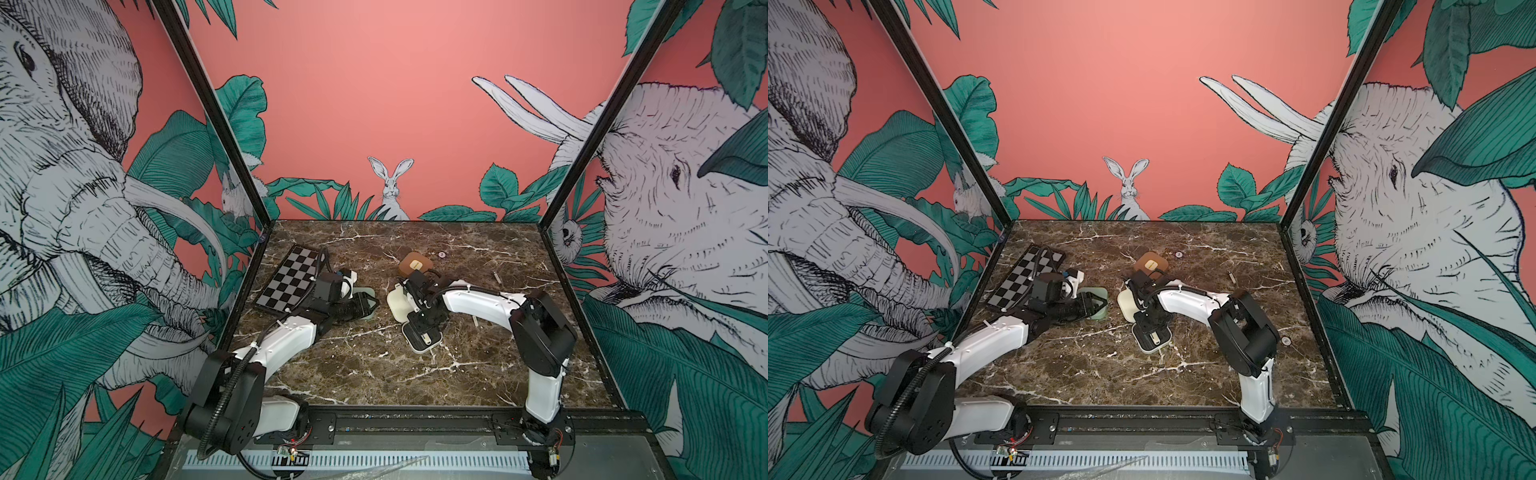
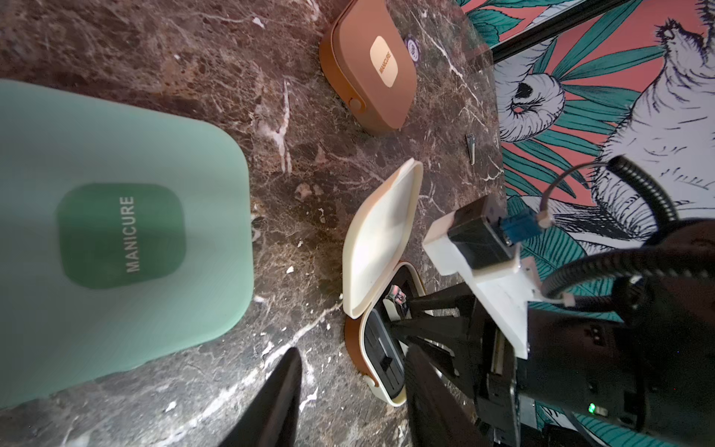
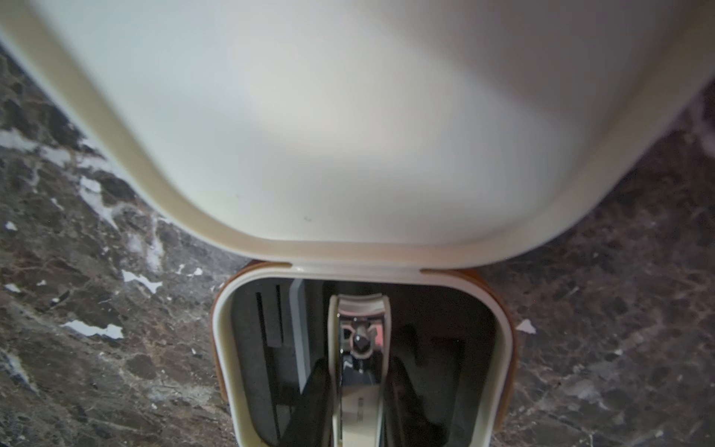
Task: Organize nail clipper sets
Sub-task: Place the nail clipper in the storage box.
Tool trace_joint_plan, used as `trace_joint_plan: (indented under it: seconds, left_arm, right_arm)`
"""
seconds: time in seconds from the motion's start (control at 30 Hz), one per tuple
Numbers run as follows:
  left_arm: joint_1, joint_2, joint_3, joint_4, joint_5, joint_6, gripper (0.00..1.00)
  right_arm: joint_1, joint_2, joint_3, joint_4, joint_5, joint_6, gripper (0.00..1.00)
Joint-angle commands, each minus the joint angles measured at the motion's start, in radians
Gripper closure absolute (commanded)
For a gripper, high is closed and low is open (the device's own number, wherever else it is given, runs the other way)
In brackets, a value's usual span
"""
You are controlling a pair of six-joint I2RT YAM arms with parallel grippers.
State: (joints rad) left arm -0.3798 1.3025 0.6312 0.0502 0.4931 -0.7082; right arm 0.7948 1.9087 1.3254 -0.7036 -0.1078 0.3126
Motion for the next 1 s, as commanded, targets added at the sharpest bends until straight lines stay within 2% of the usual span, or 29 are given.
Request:
trace_joint_plan:
  seconds: [0.0, 0.3, 0.97]
  left_arm:
    - [-0.001, -0.028, -0.016, -0.008, -0.001, -0.006, 0.54]
    - [0.0, -0.028, -0.018, -0.004, -0.001, -0.009, 0.54]
    - [0.0, -0.023, -0.018, 0.0, 0.002, -0.013, 0.54]
  right_arm:
    - [0.014, 0.004, -0.007, 0.008, 0.011, 0.018, 1.0]
    - [0.02, 0.028, -0.006, 0.009, 0.039, 0.041, 1.0]
    - [0.02, 0.076, 0.031, -0.09, 0.017, -0.045, 1.0]
